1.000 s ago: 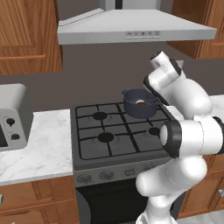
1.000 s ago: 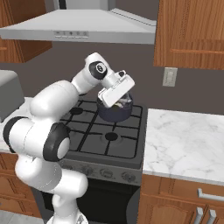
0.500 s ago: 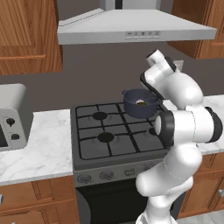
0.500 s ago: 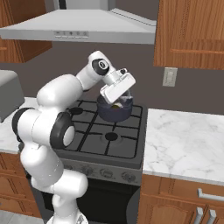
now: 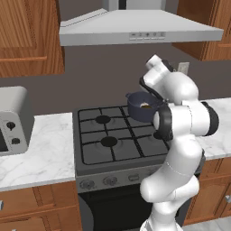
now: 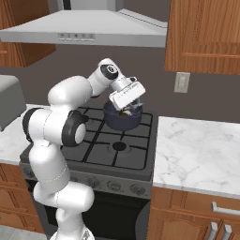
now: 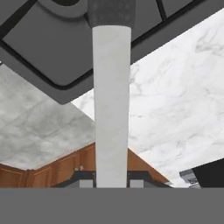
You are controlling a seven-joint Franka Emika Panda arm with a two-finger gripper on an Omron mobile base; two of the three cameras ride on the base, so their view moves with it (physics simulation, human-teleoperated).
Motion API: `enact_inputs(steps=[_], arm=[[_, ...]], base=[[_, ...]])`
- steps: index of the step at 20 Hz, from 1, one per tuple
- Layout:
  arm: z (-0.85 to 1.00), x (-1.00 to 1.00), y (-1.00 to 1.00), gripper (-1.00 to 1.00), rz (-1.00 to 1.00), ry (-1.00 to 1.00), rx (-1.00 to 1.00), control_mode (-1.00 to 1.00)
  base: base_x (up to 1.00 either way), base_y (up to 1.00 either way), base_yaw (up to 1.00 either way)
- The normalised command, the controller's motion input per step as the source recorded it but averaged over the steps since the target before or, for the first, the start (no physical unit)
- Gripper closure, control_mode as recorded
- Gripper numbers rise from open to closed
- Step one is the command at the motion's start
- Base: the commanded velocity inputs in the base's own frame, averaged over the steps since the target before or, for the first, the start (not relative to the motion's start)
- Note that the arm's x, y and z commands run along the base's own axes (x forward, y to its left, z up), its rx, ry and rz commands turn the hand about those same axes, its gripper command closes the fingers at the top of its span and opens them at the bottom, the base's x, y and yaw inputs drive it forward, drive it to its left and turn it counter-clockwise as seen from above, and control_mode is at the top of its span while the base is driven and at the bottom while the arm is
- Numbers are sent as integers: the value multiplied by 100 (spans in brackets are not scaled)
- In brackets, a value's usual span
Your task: Put the garlic and avocado in the pot. Retrieve the spatula and lightly stir the vegetables in the pot.
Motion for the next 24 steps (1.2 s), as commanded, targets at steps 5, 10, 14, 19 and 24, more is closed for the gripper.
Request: enact_inputs(steps=[5, 10, 14, 19, 24], arm=[[-1, 14, 0, 100, 0, 15, -3, -100], [0, 12, 0, 100, 0, 9, -1, -100], [0, 28, 3, 100, 0, 7, 0, -100], [0, 26, 3, 100, 0, 1, 0, -100], [-2, 7, 0, 100, 0, 0, -1, -100]], base=[[0, 0, 0], [0, 0, 0], [0, 0, 0], [0, 0, 0], [0, 0, 0]])
